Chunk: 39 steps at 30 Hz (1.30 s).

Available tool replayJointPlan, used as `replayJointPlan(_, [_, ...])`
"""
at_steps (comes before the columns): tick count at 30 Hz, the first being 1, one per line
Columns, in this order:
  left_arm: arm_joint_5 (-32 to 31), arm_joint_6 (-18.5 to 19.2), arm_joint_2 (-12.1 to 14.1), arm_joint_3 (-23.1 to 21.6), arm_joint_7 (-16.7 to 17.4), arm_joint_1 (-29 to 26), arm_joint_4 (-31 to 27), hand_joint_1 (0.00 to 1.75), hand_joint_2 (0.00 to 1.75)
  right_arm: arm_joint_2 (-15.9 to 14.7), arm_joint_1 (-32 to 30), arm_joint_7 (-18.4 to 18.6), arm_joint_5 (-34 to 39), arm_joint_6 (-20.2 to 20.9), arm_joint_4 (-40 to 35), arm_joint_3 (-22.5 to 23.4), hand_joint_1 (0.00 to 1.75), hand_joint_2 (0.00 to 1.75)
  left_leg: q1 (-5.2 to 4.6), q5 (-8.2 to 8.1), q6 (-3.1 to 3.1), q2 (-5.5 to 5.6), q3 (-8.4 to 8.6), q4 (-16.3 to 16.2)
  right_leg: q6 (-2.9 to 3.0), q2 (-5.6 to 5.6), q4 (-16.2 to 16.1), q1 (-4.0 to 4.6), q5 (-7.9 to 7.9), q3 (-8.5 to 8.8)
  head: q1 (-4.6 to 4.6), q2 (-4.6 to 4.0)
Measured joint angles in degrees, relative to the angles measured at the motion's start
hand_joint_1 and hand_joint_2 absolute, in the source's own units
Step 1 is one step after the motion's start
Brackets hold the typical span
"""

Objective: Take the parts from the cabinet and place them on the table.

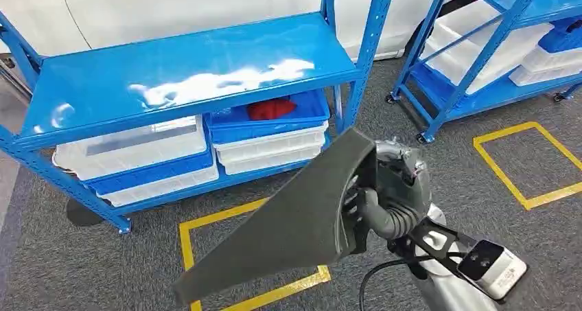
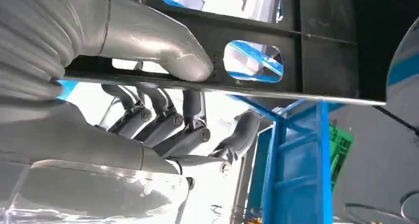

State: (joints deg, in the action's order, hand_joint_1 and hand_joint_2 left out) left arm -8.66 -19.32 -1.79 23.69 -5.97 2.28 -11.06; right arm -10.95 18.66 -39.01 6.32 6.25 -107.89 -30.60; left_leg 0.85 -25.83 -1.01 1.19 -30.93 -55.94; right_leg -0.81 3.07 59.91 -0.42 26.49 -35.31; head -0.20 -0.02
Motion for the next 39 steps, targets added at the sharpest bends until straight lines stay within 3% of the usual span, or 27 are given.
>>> replayJointPlan(1, [-0.11,-0.07,0.0,0.0,-0.02,-0.06,0.0,0.0,1.75,-0.09,-0.02,0.0,0.13,0.09,-0.07,0.2,1.75,1.75,-0.06,0.01,-0.1,-0.67,-0.06,-0.01,-0.16,-1.46,3.9,-0.06,2.36,-1.9,0.0,0.0])
replayJointPlan(3, [-0.44,-0.07,0.02,0.0,-0.13,-0.33,0.0,0.0,1.75,-0.11,-0.75,0.0,0.07,1.1,-0.24,0.68,1.75,1.75,-0.22,-0.06,-0.2,-2.17,-0.13,-0.05,-0.55,-2.35,13.07,-0.34,6.23,-6.3,0.0,0.0])
replayJointPlan(4, [-0.59,-0.07,0.13,0.0,-0.2,-0.32,0.0,0.0,1.75,-0.11,-1.36,0.0,-0.26,1.86,-0.44,1.03,1.75,1.75,-0.23,-0.07,-0.2,-2.87,-0.19,-0.13,-0.71,-2.47,15.72,-0.48,6.65,-7.59,0.0,0.0])
replayJointPlan(6, [-0.94,0.04,0.44,0.0,-0.61,-0.21,0.0,0.0,1.75,-0.09,-2.45,0.0,-0.85,3.15,-1.09,2.19,1.75,1.75,-0.22,-0.22,-0.07,-4.02,-0.17,-0.23,-0.83,-2.84,12.41,-0.66,3.81,-5.85,0.0,0.0])
replayJointPlan(7, [-0.96,0.15,0.52,0.0,-0.79,-0.11,0.0,0.0,1.75,-0.09,-2.73,0.0,-1.2,3.5,-1.66,2.84,1.75,1.75,-0.22,-0.36,0.11,-4.62,-0.12,-0.37,-0.74,-3.39,6.92,-0.71,1.16,-2.91,0.0,0.0])
replayJointPlan(8, [-1.01,0.22,0.66,0.0,-0.98,-0.04,-0.02,0.0,1.75,-0.05,-2.98,0.0,-1.6,3.94,-2.34,3.48,1.75,1.75,-0.24,-0.59,0.36,-5.09,-0.06,-0.64,-0.54,-5.03,1.19,-0.63,-1.02,0.29,0.0,0.0])
replayJointPlan(9, [-1.16,0.37,1.01,0.0,-1.27,-0.03,-0.02,0.0,1.75,0.06,-3.33,0.0,-1.97,4.2,-3.11,3.98,1.75,1.75,-0.53,-0.84,0.73,-5.5,-0.04,-0.85,-0.01,-7.81,-1.85,-0.14,-0.4,1.64,0.0,0.0])
replayJointPlan(13, [-2.08,1.4,2.1,0.0,-3.17,0.03,-0.02,0.0,1.75,1.31,-5.62,0.0,-4.53,3.67,-6.58,5.47,1.75,1.75,-0.68,-1.13,1.98,-7.41,0.25,-0.92,1.34,-5.07,-1.69,0.24,-1.05,1.07,-0.02,0.0])
replayJointPlan(14, [-2.19,1.79,2.51,0.0,-3.54,0.17,-0.07,0.0,1.75,1.51,-5.98,0.0,-4.94,3.48,-7.5,5.62,1.75,1.75,-0.41,-1.62,2.54,-6.67,0.17,-1.17,1.9,-4.54,-2.11,-0.18,-1.41,1.25,0.0,0.0])
replayJointPlan(15, [-2.19,2.3,2.56,-0.02,-3.87,0.21,-0.07,0.0,1.75,1.79,-6.06,0.0,-5.29,3.02,-8.33,5.66,1.75,1.75,-0.25,-3.06,2.76,-4.17,-0.26,-2.64,2.15,-3.99,-2.18,-0.23,-1.53,1.22,0.0,0.0])
replayJointPlan(16, [-2.19,2.54,2.71,0.0,-4.07,0.15,-0.07,0.0,1.75,2.1,-6.1,0.0,-5.42,2.8,-8.77,5.62,1.75,1.75,-0.09,-5.34,2.82,-2.88,-1.62,-6.06,2.48,-3.58,-2.17,-0.24,-1.59,1.12,-0.02,0.0])
replayJointPlan(18, [-1.86,2.84,3.02,0.02,-4.39,-0.02,-0.07,0.0,1.75,2.71,-6.37,0.0,-5.44,2.78,-9.44,5.53,1.75,1.75,-0.11,-9.93,3.01,-1.89,-5.85,-15.69,2.74,-2.22,-2.16,-0.13,-1.73,0.92,-0.02,0.0])
replayJointPlan(19, [-1.51,2.91,3.13,0.07,-4.48,-0.14,-0.07,0.0,1.75,2.82,-6.53,0.0,-5.29,2.8,-9.49,5.46,1.75,1.75,-0.11,-10.89,3.03,-1.77,-7.43,-19.2,2.8,-1.48,-2.12,-0.05,-1.79,0.85,-0.02,0.0])
replayJointPlan(20, [-1.4,2.91,3.13,0.11,-4.59,-0.23,-0.07,0.0,1.75,2.93,-6.67,0.0,-5.05,2.86,-9.49,5.33,1.75,1.75,-0.11,-10.17,2.88,-1.76,-7.62,-19.58,2.79,-0.61,-2.08,0.01,-1.84,0.85,-0.02,0.0])
replayJointPlan(21, [-1.27,2.88,3.13,0.13,-4.66,-0.28,-0.07,0.0,1.75,3.08,-6.74,0.0,-4.9,2.91,-9.57,5.23,1.75,1.75,-0.11,-8.27,2.7,-1.72,-6.47,-17.09,2.71,0.15,-1.99,0.03,-1.88,0.87,-0.02,0.0])
replayJointPlan(23, [-1.05,2.84,3.13,0.15,-4.79,-0.25,-0.07,0.0,1.75,3.36,-6.76,0.0,-4.7,2.91,-9.99,5.11,1.75,1.75,-0.1,-3.07,2.17,-0.64,-1.68,-7.11,2.55,1.63,-1.76,0.06,-1.96,0.91,-0.02,0.0])
replayJointPlan(24, [-1.01,2.82,3.15,0.17,-4.79,-0.28,-0.07,0.0,1.75,3.41,-6.8,0.0,-4.74,2.87,-10.19,5.05,1.75,1.75,-0.09,-1.75,1.71,2.19,0.39,-2.42,2.41,2.2,-1.7,-0.06,-2.0,0.84,-0.02,0.0])
replayJointPlan(25, [-1.01,2.77,3.15,0.2,-4.72,-0.39,-0.07,0.0,1.75,3.43,-6.7,0.0,-4.9,2.73,-10.25,4.98,1.75,1.75,0.14,-2.2,1.6,4.42,0.72,-1.17,1.87,2.84,-1.35,0.27,-2.12,0.4,0.0,0.0])
replayJointPlan(28, [-1.18,2.73,3.04,0.2,-4.28,-0.12,-0.07,0.0,1.75,3.45,-7.18,0.0,-5.27,2.3,-10.4,4.57,1.75,1.75,-0.41,-1.97,1.23,2.56,0.69,-1.35,0.62,4.75,-1.87,-0.51,-2.81,-0.05,-0.02,0.0])
replayJointPlan(29, [-1.29,2.73,2.91,0.2,-4.26,-0.13,-0.07,0.0,1.75,3.45,-7.14,0.0,-5.29,2.08,-10.45,4.55,1.75,1.75,0.21,-1.49,0.7,1.71,0.89,-0.66,0.13,5.49,-1.94,-0.02,-3.03,-0.24,-0.04,0.0])
replayJointPlan(31, [-1.62,2.73,2.67,0.2,-4.09,0.0,-0.07,0.0,1.75,3.43,-7.03,0.0,-5.27,1.68,-10.45,4.46,1.75,1.75,0.22,-0.99,-0.12,-0.03,0.98,-0.12,0.0,-0.24,1.74,0.15,0.05,-1.92,0.02,0.0])
replayJointPlan(32, [-1.77,2.73,2.49,0.2,-3.85,-0.09,-0.07,0.0,1.75,3.39,-7.04,0.0,-5.27,1.49,-10.45,4.42,1.75,1.75,0.08,-0.99,-0.17,-0.8,0.88,-0.13,-0.27,-1.71,6.27,0.07,2.57,-4.0,0.02,0.0])
replayJointPlan(34, [-2.08,2.73,2.18,0.2,-3.76,-0.29,-0.07,0.0,1.75,3.23,-7.45,0.0,-5.4,1.01,-10.43,4.26,1.75,1.75,-0.11,-1.04,-0.23,-2.45,0.76,-0.16,-0.64,-2.46,15.05,-0.18,6.1,-7.97,0.02,0.0])
replayJointPlan(35, [-2.21,2.75,2.06,0.2,-3.74,-0.26,-0.07,0.0,1.75,3.14,-7.66,0.0,-5.53,0.81,-10.43,4.2,1.75,1.75,-0.14,-1.07,-0.24,-3.22,0.74,-0.17,-0.74,-2.5,16.44,-0.33,6.05,-8.54,0.02,0.0])
replayJointPlan(36, [-2.32,2.75,1.9,0.2,-3.69,-0.14,-0.07,0.0,1.75,3.08,-7.85,0.0,-5.51,0.81,-10.43,4.15,1.75,1.75,-0.15,-1.14,-0.2,-3.96,0.77,-0.18,-0.82,-2.66,14.88,-0.41,4.76,-7.64,0.02,0.0])
replayJointPlan(38, [-2.36,2.75,1.49,0.2,-3.58,0.1,-0.07,0.0,1.75,2.73,-7.85,0.0,-4.99,1.18,-10.43,4.07,1.75,1.75,-0.16,-1.32,0.01,-5.01,1.01,-0.2,-0.65,-3.54,6.74,-0.4,0.86,-2.94,0.02,0.0])
replayJointPlan(39, [-2.36,2.75,1.49,0.2,-3.58,0.1,-0.07,0.0,1.75,2.73,-7.85,0.0,-4.99,1.18,-10.43,4.07,1.75,1.75,-0.16,-1.32,0.01,-5.01,1.01,-0.2,-0.65,-3.54,6.74,-0.4,0.86,-2.94,0.02,0.0])
